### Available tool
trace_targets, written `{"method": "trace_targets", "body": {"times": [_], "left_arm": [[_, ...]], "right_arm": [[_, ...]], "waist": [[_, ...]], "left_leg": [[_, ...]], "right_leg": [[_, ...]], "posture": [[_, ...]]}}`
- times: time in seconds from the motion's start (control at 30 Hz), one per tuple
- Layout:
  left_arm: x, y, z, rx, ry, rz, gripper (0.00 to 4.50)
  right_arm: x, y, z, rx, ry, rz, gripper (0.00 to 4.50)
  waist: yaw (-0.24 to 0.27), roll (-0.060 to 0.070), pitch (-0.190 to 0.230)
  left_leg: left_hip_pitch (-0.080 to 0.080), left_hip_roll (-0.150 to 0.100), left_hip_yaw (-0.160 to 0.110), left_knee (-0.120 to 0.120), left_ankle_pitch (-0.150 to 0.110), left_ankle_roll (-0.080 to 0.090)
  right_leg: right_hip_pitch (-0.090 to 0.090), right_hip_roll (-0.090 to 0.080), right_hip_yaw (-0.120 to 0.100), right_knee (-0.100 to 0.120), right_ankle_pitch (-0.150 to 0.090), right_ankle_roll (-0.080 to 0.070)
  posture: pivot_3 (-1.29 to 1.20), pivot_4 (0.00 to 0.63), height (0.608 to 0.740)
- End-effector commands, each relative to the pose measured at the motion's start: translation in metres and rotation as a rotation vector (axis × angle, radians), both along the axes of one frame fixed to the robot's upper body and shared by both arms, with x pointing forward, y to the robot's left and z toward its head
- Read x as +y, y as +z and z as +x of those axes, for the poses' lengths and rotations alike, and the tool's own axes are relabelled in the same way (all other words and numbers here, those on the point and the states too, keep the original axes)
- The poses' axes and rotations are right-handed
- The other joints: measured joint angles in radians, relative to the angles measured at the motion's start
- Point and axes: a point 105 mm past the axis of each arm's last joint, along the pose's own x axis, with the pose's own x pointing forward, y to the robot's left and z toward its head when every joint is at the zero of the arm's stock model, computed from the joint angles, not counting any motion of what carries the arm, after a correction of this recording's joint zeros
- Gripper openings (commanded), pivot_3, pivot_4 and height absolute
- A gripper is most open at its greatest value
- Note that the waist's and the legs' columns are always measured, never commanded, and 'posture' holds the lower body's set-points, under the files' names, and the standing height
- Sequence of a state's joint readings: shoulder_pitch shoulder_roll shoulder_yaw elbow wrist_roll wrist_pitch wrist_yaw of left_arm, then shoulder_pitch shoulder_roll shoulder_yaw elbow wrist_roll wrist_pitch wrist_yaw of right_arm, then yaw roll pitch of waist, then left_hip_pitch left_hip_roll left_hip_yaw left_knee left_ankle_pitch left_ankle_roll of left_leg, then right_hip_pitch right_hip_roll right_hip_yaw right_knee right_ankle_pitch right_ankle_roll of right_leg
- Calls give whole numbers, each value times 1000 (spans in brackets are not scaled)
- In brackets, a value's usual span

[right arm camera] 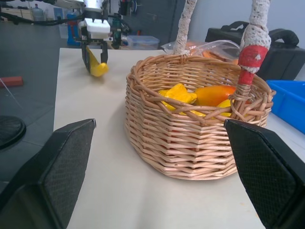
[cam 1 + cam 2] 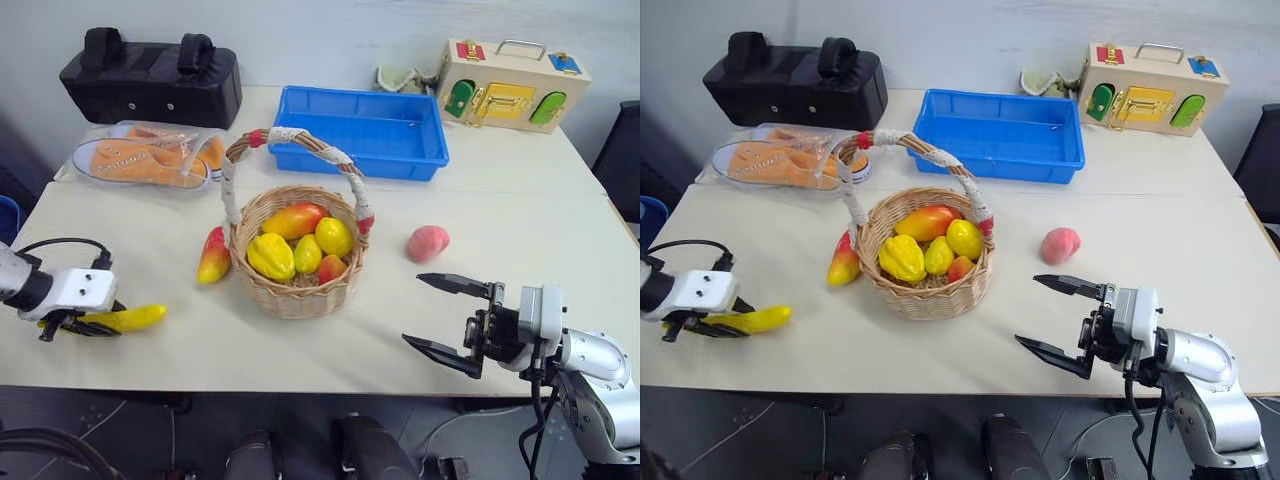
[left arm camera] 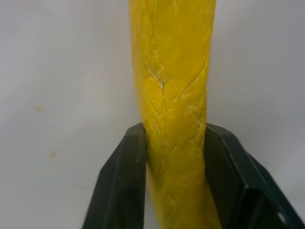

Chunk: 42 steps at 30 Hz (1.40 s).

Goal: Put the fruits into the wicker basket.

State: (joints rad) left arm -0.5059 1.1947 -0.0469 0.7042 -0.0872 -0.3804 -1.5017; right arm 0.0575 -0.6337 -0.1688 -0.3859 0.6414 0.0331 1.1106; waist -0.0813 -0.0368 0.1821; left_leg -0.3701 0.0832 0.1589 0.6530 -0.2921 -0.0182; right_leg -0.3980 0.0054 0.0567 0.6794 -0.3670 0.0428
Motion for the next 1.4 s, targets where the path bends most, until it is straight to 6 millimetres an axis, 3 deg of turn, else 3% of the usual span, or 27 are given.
{"method": "trace_targets", "body": {"times": [0.03, 0.13, 0.17, 0.27, 0.37, 0.47, 0.57, 0.7, 0.8, 0.9, 0.97, 1.1, 1.17, 1.33, 1.4], "left_arm": [[-25, 49, -9, -91, -36, -266, 1155], [-76, 95, -20, -182, -86, -544, 1154], [-91, 102, -27, -178, -106, -571, 1154], [-129, 104, -36, -170, -148, -568, 1154], [-168, 96, -23, -210, -138, -630, 1154], [-201, 89, -9, -292, -158, -587, 1154], [-223, 103, 12, -509, -194, -512, 1154], [-231, 107, 31, -674, -208, -442, 1154], [-234, 89, 38, -671, -246, -370, 1154], [-229, 59, 51, -688, -299, -221, 1154], [-227, 62, 63, -773, -280, -204, 1154], [-240, 81, 62, -820, -276, -361, 2289], [-239, 87, 58, -780, -255, -450, 2980], [-223, 83, 36, -648, -350, -442, 4465], [-210, 91, 28, -607, -339, -474, 4465]], "right_arm": [[-5, 13, -2, -32, -18, 9, 4500], [-7, 20, 0, -17, -52, 60, 4500], [-7, 22, 0, -16, -55, 67, 4500], [-7, 25, 3, -7, -80, 87, 4500], [-5, 27, 5, -10, -85, 97, 4500], [-4, 28, 5, -13, -84, 97, 4500], [-4, 29, 5, -17, -99, 103, 4500], [-1, 26, -1, -12, -115, 122, 4500], [2, 25, -5, -11, -120, 132, 4500], [6, 26, -6, -13, -104, 136, 4500], [7, 28, -5, -20, -105, 138, 4500], [3, 33, -1, -38, -125, 123, 4500], [1, 34, 0, -38, -129, 118, 4500], [-3, 34, 11, -30, -120, 100, 4500], [-2, 33, 15, -21, -99, 92, 4500]], "waist": [[0, -1, 0], [0, -1, 0], [0, -2, 0], [2, -1, 0], [7, 2, -1], [14, 1, 0], [22, 0, 0], [23, 1, 0], [25, 1, 0], [25, 1, 0], [26, 1, 0], [30, 1, 0], [30, 1, 0], [22, 1, 0], [25, 1, 0]], "left_leg": [[0, 0, -1, 0, 0, 0], [-1, 0, -3, 0, 0, 0], [-1, 0, -4, 0, 0, 0], [1, -1, -7, 0, 0, -1], [2, -2, -9, 0, 1, -2], [1, -3, -10, 1, 2, -2], [0, -3, -10, 2, 2, -2], [1, -3, -9, 0, 2, -2], [1, -3, -9, 0, 2, -3], [1, -3, -8, 1, 2, -3], [1, -3, -8, 1, 2, -2], [1, -3, -8, 2, 2, -1], [0, -3, -9, 3, 2, -1], [2, -2, -8, 1, 3, -4], [2, -2, -9, 1, 3, -4]], "right_leg": [[0, 0, 0, 1, 0, 0], [0, -1, -2, 1, 0, 0], [1, -1, -3, 2, 0, 0], [4, -1, -3, 1, 0, 1], [6, 1, -2, -1, 0, 1], [6, 2, 0, -1, 0, 1], [6, 3, 1, -2, 0, 1], [5, 4, 3, -3, 0, 1], [5, 4, 3, -2, -1, 1], [5, 4, 3, -2, -1, 1], [5, 4, 3, -2, -1, 1], [6, 3, 3, -2, 0, 1], [6, 3, 3, -1, 0, 1], [4, 4, 2, 2, -1, 1], [4, 4, 2, 2, -1, 1]], "posture": [[0, 150, 740], [0, 150, 740], [0, 150, 740], [0, 150, 740], [0, 150, 740], [0, 150, 740], [0, 150, 740], [0, 150, 740], [0, 150, 740], [0, 150, 740], [0, 150, 740], [0, 150, 740], [0, 150, 740], [0, 150, 740], [0, 150, 740]]}}
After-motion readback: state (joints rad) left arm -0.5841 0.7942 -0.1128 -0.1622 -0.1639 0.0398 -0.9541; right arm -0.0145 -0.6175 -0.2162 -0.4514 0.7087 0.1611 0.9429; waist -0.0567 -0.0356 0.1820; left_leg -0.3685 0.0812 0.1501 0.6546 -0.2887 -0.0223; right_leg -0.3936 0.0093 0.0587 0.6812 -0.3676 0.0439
